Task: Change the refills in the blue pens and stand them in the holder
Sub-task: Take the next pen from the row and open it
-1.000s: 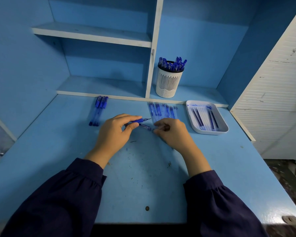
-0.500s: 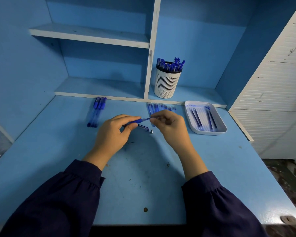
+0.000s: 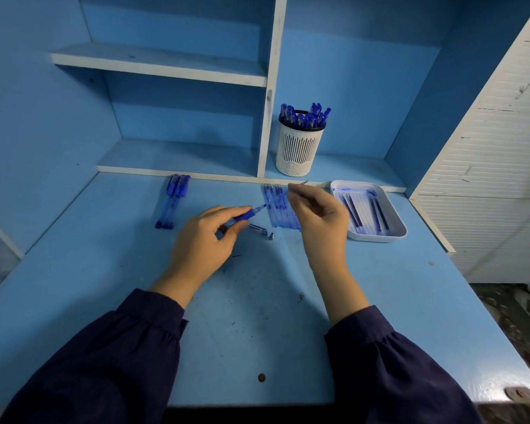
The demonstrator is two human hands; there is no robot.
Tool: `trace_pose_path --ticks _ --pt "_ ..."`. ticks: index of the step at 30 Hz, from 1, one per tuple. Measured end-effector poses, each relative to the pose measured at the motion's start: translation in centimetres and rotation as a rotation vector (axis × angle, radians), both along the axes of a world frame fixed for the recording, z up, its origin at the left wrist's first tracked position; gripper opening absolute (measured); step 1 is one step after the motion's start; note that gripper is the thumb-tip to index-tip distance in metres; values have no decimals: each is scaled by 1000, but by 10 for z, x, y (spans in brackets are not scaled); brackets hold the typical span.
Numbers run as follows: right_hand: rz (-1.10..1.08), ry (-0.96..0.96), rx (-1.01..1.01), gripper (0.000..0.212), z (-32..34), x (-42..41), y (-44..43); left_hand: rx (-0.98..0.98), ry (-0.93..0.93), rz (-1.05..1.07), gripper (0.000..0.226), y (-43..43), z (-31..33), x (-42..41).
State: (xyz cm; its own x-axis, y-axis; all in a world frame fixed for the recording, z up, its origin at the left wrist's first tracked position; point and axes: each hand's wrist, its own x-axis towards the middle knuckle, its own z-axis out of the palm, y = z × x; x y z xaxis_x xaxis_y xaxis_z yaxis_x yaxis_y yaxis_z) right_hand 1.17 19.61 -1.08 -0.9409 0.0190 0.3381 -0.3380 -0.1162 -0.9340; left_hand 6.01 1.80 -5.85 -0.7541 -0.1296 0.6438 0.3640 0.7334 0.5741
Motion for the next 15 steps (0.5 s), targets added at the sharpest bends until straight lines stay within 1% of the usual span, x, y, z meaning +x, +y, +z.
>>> trace_pose_path --ticks 3,7,12,15 --pt "-37 -34 -30 14 0 -4 1 1 -7 -13 28 0 1 0" --pt "-59 -58 -109 14 6 -15 7 -5 -28 -18 28 0 0 1" --pt "-26 -84 -274 14 16 -41 10 19 -27 -16 27 1 0 -1" --pt "51 -108 -258 19 21 -64 12 13 -33 -14 28 0 -2 -2"
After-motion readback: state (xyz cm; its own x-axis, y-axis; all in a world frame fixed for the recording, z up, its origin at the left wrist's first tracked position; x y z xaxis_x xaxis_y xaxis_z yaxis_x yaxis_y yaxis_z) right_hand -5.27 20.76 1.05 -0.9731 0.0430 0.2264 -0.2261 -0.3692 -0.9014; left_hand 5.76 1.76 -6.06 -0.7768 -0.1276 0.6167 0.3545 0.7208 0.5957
